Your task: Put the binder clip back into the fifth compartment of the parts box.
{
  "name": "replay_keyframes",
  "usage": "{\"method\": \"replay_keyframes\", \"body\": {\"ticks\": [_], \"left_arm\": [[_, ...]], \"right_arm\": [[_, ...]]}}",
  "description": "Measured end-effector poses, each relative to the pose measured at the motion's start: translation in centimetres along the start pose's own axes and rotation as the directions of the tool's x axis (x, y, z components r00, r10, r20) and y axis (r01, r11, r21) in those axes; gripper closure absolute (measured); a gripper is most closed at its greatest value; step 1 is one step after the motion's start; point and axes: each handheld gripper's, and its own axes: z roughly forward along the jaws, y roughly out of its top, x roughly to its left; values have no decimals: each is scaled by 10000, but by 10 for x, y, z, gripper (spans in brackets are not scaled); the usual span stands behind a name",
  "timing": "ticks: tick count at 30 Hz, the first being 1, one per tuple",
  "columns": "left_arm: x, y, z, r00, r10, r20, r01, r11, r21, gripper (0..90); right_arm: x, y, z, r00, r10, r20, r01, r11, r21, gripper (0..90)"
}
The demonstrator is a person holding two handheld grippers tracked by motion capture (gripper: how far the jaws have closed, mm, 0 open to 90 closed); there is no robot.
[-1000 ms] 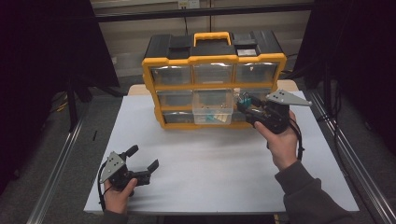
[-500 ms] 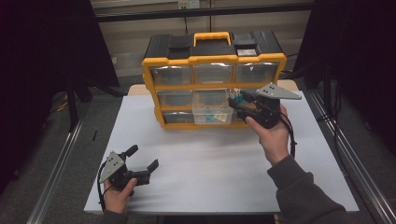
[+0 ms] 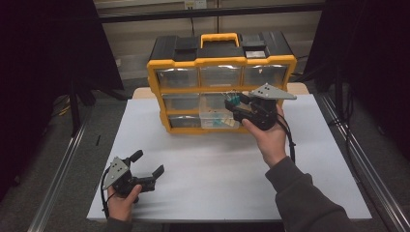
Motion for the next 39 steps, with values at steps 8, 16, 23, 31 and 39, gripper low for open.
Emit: {"method": "replay_keyframes", "body": {"ticks": [8,16,23,31,39], "left_arm": [[0,0,0,10000,-21,6,21,10000,-26,15],[-1,0,1,9999,-135,65,136,9999,-91,15],[-1,0,1,9996,-264,-45,263,9994,-223,15],[-1,0,1,9998,-172,-118,169,9997,-201,15],[-2,0,1,9996,-264,-73,263,9995,-199,15]], "right_arm": [[4,-3,9,9999,-106,-6,106,9999,83,501],[4,-4,13,10000,11,9,-11,10000,82,501],[5,-6,16,9999,-102,78,101,9998,179,501],[3,-6,15,9999,-156,70,154,9993,327,345],[2,-6,3,9999,-118,-46,119,9998,169,177]]}}
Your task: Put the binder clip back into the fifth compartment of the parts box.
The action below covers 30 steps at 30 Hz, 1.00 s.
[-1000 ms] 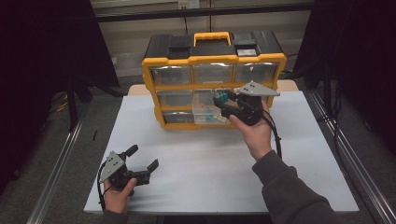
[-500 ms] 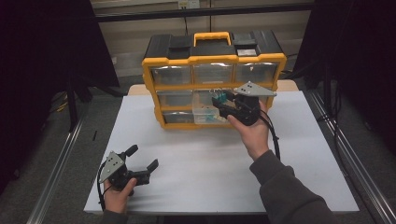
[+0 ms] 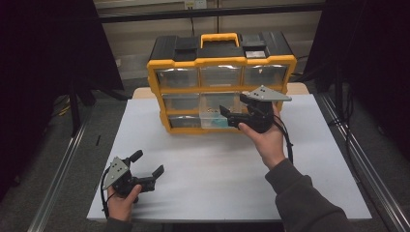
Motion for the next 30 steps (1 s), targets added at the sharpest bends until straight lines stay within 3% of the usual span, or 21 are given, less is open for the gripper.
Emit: {"method": "replay_keyframes", "body": {"ticks": [10,30], "left_arm": [[1,0,0,10000,-4,-58,4,10000,55,15],[2,0,-1,10000,84,-9,-84,10000,37,15]], "right_arm": [[-9,-13,-18,9997,152,-169,-154,9998,-152,97],[-28,-45,-54,9982,202,-560,-228,9987,-456,38]]}}
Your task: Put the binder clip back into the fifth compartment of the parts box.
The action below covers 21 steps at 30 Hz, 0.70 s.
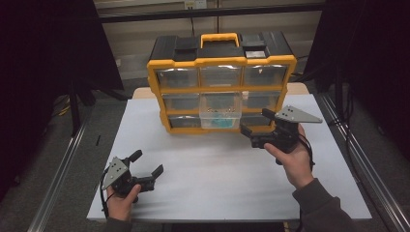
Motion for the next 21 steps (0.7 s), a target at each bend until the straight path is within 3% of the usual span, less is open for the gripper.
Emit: {"method": "replay_keyframes", "body": {"ticks": [12,15,21], "left_arm": [[0,0,0,10000,-50,-9,50,10000,19,14],[2,0,-2,9998,191,100,-192,9997,152,14],[2,0,-2,9999,161,60,-162,9998,149,14]], "right_arm": [[-8,-24,-19,9999,-130,-110,130,9999,1,37],[-11,-33,-24,9999,-89,-115,90,9999,72,37],[-17,-47,-34,10000,-46,84,46,10000,66,37]]}}
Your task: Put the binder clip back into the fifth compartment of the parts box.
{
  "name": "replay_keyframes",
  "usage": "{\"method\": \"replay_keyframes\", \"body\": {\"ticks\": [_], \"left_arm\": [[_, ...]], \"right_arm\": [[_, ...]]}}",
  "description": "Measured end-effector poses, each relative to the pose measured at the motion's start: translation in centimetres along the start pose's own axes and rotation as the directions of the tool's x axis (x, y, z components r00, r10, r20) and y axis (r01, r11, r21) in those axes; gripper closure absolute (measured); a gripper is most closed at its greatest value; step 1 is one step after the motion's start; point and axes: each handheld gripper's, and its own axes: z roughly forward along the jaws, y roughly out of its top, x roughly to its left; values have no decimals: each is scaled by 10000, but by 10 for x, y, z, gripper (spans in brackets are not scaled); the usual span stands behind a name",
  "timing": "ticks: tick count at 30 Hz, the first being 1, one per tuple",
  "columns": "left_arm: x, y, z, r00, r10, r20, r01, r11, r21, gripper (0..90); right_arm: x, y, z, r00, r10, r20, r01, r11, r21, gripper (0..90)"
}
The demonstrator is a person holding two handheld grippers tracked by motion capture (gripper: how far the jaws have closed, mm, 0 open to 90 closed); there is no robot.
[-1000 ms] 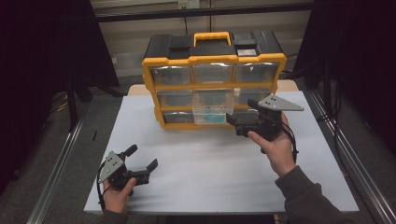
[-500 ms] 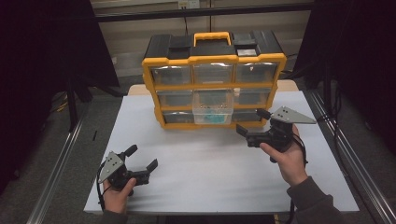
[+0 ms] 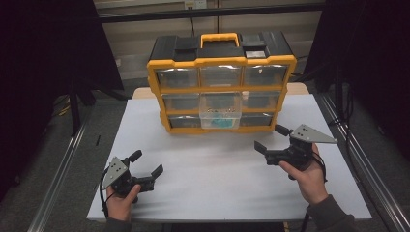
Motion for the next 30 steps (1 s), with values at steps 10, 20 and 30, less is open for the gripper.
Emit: {"method": "replay_keyframes", "body": {"ticks": [10,20,30], "left_arm": [[-2,0,1,9997,-245,-37,244,9995,-191,14],[0,0,0,9997,-226,-85,224,9995,-205,14],[-1,1,0,9994,-303,-153,299,9992,-278,14]], "right_arm": [[-10,-28,-14,9996,140,234,-146,9996,262,35],[-16,-54,-30,9988,243,431,-263,9986,455,34],[-23,-77,-41,9970,360,682,-387,9985,386,22]]}}
